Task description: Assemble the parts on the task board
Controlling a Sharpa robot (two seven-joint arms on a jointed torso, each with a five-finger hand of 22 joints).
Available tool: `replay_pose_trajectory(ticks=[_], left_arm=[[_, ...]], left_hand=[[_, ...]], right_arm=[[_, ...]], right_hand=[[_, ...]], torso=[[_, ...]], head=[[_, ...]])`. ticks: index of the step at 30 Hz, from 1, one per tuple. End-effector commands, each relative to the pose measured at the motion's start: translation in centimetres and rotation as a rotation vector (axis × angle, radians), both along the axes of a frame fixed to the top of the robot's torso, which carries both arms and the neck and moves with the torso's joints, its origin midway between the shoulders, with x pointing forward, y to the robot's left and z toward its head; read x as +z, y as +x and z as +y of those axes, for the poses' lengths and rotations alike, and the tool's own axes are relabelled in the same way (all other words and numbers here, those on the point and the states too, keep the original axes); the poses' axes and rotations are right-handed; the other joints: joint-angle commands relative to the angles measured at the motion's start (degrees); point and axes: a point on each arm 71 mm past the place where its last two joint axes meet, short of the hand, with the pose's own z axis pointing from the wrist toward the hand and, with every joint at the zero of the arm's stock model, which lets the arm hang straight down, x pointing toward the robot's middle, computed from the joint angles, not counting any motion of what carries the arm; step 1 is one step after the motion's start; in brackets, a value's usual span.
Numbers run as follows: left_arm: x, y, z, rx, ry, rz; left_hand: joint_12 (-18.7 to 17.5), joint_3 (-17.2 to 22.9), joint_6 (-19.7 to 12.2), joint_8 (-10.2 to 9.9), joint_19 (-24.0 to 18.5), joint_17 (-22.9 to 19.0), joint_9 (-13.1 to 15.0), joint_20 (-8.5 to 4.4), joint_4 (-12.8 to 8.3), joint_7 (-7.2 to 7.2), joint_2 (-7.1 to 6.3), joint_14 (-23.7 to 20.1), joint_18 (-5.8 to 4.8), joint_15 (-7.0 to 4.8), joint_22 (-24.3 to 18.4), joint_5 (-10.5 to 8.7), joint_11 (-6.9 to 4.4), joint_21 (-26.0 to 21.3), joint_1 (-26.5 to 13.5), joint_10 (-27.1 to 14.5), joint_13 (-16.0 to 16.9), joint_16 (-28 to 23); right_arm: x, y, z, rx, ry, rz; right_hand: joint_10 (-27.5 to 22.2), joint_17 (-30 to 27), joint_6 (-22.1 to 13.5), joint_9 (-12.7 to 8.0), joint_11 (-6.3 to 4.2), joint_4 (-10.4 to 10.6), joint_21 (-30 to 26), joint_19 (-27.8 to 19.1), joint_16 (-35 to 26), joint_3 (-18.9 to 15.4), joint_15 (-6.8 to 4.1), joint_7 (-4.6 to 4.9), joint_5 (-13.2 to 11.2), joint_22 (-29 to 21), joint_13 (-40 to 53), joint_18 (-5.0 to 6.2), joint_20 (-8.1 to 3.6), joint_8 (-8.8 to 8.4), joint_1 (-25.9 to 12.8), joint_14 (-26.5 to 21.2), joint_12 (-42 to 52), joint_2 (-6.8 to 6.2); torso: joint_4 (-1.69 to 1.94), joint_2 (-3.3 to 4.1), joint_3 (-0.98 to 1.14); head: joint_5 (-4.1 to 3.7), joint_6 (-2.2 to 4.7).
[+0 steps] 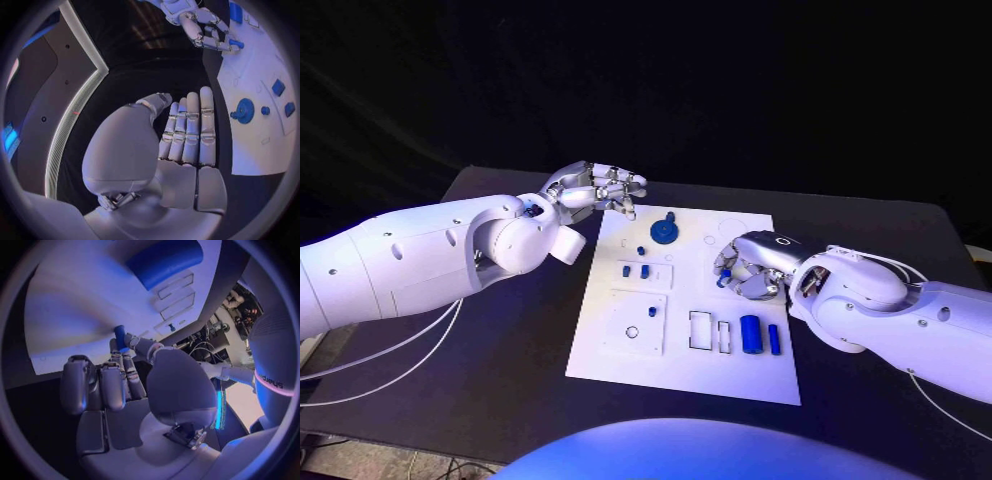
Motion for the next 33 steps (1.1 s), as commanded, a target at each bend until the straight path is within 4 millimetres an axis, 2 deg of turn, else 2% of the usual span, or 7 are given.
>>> replay_pose_trajectory(ticks=[1,15,23,26,29,33], left_arm=[[0.1,-0.1,-0.2,-0.015,-0.016,-0.002],[0.1,0.0,-0.1,-0.012,-0.014,-0.001],[0.1,0.0,0.0,-0.010,-0.012,0.000],[0.0,0.0,0.0,-0.009,-0.012,0.000],[0.0,0.1,0.0,-0.009,-0.012,-0.001],[0.0,0.2,0.0,-0.004,-0.013,-0.007]], left_hand=[[-0.19,-0.37,0.02,-0.33,-0.25,0.05,0.00,-0.03,-0.06,0.39,0.48,-0.39,0.15,0.15,0.09,0.14,0.19,-0.25,-0.08,-0.37,0.08,-0.09],[-0.20,-0.38,0.03,-0.34,-0.25,0.07,0.01,-0.03,-0.06,0.39,0.50,-0.41,0.15,0.15,0.09,0.14,0.19,-0.24,-0.08,-0.38,0.09,-0.09],[-0.20,-0.40,0.03,-0.36,-0.27,0.09,0.02,-0.01,-0.03,0.40,0.54,-0.43,0.14,0.16,0.10,0.14,0.20,-0.25,-0.10,-0.40,0.10,-0.08],[-0.21,-0.42,0.03,-0.38,-0.28,0.11,0.02,0.00,0.02,0.41,0.57,-0.45,0.14,0.17,0.11,0.14,0.21,-0.26,-0.15,-0.41,0.11,-0.07],[-0.21,-0.42,0.03,-0.38,-0.28,0.11,0.02,0.00,0.02,0.41,0.57,-0.45,0.14,0.17,0.11,0.14,0.21,-0.26,-0.15,-0.41,0.11,-0.07],[-0.22,-0.39,0.02,-0.42,-0.29,0.15,0.03,-0.01,-0.08,0.40,0.61,-0.49,0.17,0.15,0.13,0.15,0.19,-0.24,0.02,-0.44,0.13,-0.06]], right_arm=[[-0.2,-0.1,-0.1,0.002,-0.020,-0.024],[0.5,-0.8,0.3,0.017,0.018,-0.056],[3.0,-0.9,0.4,0.029,0.041,-0.096],[4.1,-1.0,1.0,0.045,0.050,-0.116],[5.3,-1.4,2.3,0.082,0.070,-0.132],[5.9,-2.1,4.1,0.133,0.091,-0.133]], right_hand=[[2.61,0.06,0.74,0.24,-1.84,-0.22,0.70,1.56,0.37,0.25,-0.47,0.05,0.15,7.35,0.47,-1.17,-0.51,0.43,1.57,2.08,0.49,0.96],[3.61,0.98,1.04,0.56,-2.09,-0.70,1.89,1.89,0.89,0.00,-0.67,-0.12,0.16,8.01,0.74,-1.40,-0.69,0.84,1.66,2.32,0.74,0.84],[3.75,1.10,1.05,0.60,-2.13,-0.81,2.25,1.99,0.96,-0.06,-0.71,-0.14,0.17,8.20,0.79,-1.48,-0.72,0.89,1.69,2.36,0.78,0.78],[3.77,1.16,1.03,0.60,-2.13,-0.84,2.29,2.00,1.00,-0.08,-0.72,-0.14,0.17,8.22,0.79,-1.48,-0.72,0.89,1.70,2.37,0.77,0.75],[3.78,1.27,1.02,0.61,-2.14,-0.86,2.42,2.03,1.06,-0.08,-0.72,-0.14,0.18,8.28,0.80,-1.51,-0.73,0.88,1.70,2.39,0.77,0.74],[3.80,1.31,1.01,0.61,-2.14,-0.87,2.50,2.05,1.08,-0.08,-0.72,-0.14,0.18,8.33,0.81,-1.53,-0.73,0.88,1.71,2.40,0.78,0.75]], torso=[[-0.03,-0.01,0.00],[-0.01,-0.05,-0.04],[-0.02,-0.10,-0.06],[-0.09,-0.17,-0.04],[-0.02,-0.12,-0.03],[-0.01,-0.02,-0.07]], head=[[-0.02,-0.07],[-0.17,-0.07],[-0.14,-0.02],[0.05,-0.05],[-0.04,0.01],[-0.19,0.26]])
